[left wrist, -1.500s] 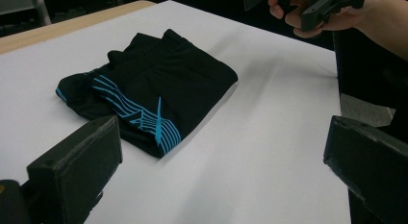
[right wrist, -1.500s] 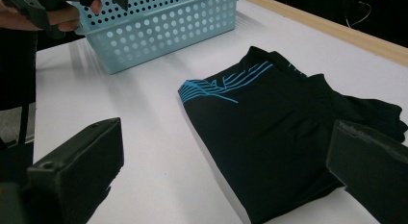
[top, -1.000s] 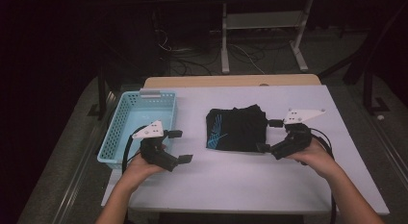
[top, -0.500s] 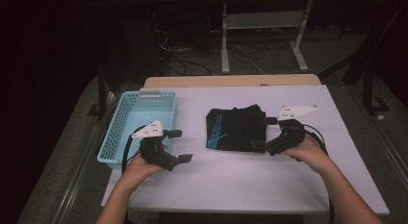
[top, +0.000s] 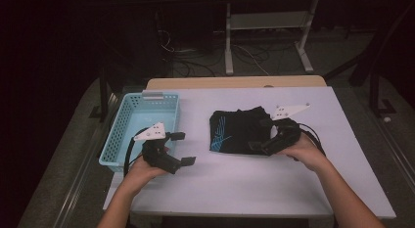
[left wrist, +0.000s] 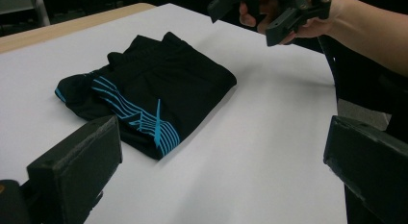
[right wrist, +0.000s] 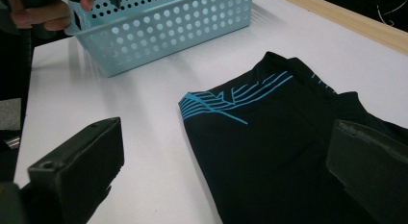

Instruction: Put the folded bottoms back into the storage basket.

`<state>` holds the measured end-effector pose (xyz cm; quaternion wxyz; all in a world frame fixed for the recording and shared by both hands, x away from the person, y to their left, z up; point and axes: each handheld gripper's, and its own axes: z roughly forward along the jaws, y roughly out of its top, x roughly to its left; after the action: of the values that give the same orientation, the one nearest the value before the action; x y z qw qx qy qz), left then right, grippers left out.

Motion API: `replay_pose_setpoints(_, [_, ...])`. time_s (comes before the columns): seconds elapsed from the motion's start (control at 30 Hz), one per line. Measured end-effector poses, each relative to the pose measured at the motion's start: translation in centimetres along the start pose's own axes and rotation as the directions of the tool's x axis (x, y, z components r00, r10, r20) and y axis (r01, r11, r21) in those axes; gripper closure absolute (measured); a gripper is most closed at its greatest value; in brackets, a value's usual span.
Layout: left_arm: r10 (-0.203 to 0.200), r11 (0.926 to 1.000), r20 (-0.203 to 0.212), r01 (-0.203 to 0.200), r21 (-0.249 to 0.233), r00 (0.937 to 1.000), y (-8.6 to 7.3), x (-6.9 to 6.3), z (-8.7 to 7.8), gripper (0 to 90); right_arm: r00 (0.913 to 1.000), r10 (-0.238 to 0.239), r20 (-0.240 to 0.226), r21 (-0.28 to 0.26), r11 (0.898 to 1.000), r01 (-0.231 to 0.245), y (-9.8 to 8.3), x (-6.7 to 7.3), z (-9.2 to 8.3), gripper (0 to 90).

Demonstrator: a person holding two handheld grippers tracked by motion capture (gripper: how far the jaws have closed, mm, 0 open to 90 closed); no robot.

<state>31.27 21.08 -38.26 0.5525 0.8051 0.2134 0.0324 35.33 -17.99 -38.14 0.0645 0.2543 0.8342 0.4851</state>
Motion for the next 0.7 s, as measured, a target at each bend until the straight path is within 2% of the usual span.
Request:
replay_pose_setpoints(0.47, [-0.002, 1.0000, -0.002, 0.002, 0.001, 1.0000, 0.0, 0.0, 0.0, 0.0, 0.9998, 0.008, -0.016, 0.040, 0.999, -0.008, 0.7, -0.9, 2.2, 0.0])
replay_pose_setpoints(0.7, [-0.003, 1.0000, 0.002, 0.003, -0.001, 1.0000, 0.0, 0.1, 0.0, 0.0, 0.9993, -0.007, -0.037, 0.061, 0.998, 0.009, 0.6, -0.9, 3.6, 2.9])
